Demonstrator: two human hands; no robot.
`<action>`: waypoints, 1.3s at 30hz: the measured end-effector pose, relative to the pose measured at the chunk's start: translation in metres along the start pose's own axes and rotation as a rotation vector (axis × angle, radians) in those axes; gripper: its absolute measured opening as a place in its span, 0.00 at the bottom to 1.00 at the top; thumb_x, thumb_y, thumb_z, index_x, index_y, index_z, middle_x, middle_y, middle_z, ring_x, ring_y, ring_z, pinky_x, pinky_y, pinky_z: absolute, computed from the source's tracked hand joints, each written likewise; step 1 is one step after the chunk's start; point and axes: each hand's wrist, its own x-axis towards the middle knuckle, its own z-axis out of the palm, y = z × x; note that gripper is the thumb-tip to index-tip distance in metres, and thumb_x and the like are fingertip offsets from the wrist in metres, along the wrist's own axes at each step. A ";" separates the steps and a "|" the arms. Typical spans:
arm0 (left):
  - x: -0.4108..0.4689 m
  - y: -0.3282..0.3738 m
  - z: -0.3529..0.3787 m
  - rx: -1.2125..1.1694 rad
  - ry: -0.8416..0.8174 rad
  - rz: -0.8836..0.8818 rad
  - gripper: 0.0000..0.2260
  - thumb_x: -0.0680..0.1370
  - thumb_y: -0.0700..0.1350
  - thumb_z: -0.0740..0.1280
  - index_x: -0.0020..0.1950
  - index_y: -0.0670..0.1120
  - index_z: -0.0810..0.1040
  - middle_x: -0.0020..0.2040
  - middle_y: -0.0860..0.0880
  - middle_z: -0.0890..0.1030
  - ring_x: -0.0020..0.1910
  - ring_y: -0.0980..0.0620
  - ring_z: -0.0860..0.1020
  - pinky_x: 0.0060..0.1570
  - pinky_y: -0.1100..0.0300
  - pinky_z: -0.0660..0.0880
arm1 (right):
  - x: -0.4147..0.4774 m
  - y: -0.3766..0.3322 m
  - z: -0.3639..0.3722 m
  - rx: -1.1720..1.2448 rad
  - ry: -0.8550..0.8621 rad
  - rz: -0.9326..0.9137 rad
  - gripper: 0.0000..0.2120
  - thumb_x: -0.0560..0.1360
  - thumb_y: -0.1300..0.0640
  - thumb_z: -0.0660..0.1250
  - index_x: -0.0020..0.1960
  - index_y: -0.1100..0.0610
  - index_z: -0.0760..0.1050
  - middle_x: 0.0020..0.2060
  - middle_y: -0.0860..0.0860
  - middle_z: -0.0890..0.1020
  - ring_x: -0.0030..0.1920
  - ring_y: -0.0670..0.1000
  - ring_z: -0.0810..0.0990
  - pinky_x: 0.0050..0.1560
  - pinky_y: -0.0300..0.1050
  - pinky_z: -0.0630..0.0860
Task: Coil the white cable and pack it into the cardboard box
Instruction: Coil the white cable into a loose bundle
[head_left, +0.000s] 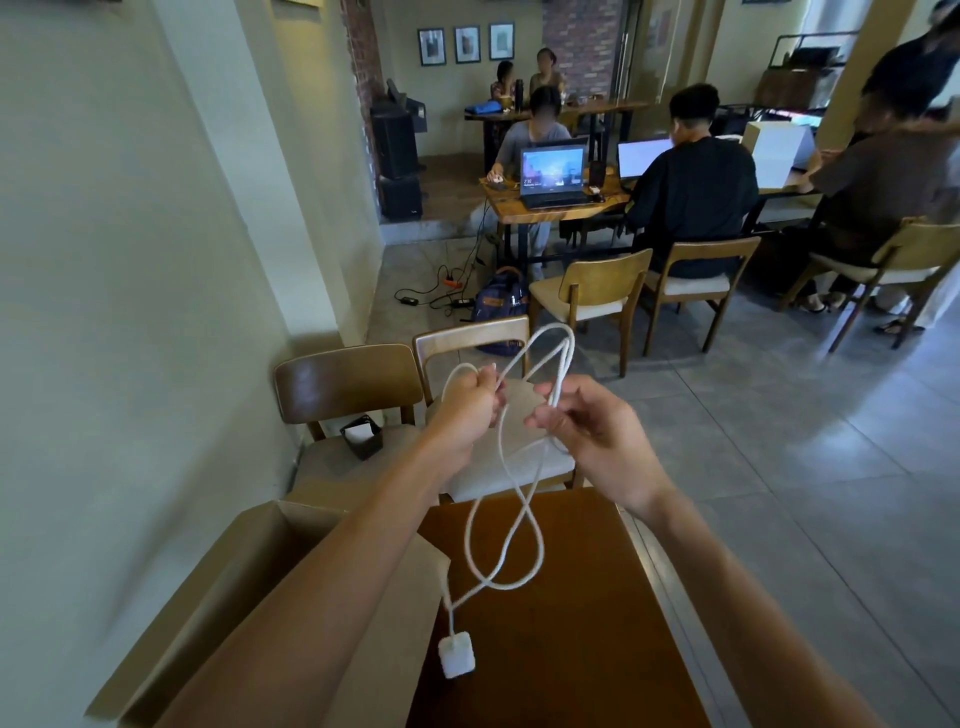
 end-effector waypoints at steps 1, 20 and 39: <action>0.001 0.000 -0.001 -0.012 -0.003 0.008 0.15 0.87 0.52 0.54 0.49 0.47 0.76 0.32 0.53 0.70 0.31 0.56 0.69 0.39 0.60 0.69 | 0.002 -0.003 -0.004 0.015 -0.006 0.023 0.07 0.83 0.60 0.66 0.60 0.54 0.78 0.45 0.49 0.87 0.49 0.47 0.85 0.51 0.41 0.79; -0.014 0.035 -0.007 -0.444 -0.061 0.012 0.15 0.88 0.46 0.54 0.49 0.40 0.74 0.26 0.53 0.69 0.25 0.58 0.65 0.32 0.63 0.64 | 0.019 0.001 0.006 -0.024 0.077 0.256 0.24 0.85 0.39 0.51 0.62 0.56 0.74 0.46 0.53 0.78 0.45 0.49 0.78 0.49 0.45 0.75; -0.004 0.020 -0.009 -0.207 -0.077 -0.050 0.19 0.88 0.48 0.53 0.62 0.36 0.75 0.25 0.54 0.72 0.28 0.56 0.66 0.33 0.63 0.67 | -0.004 0.028 0.013 0.383 -0.035 0.238 0.17 0.84 0.47 0.56 0.56 0.57 0.79 0.33 0.48 0.69 0.36 0.46 0.73 0.48 0.48 0.77</action>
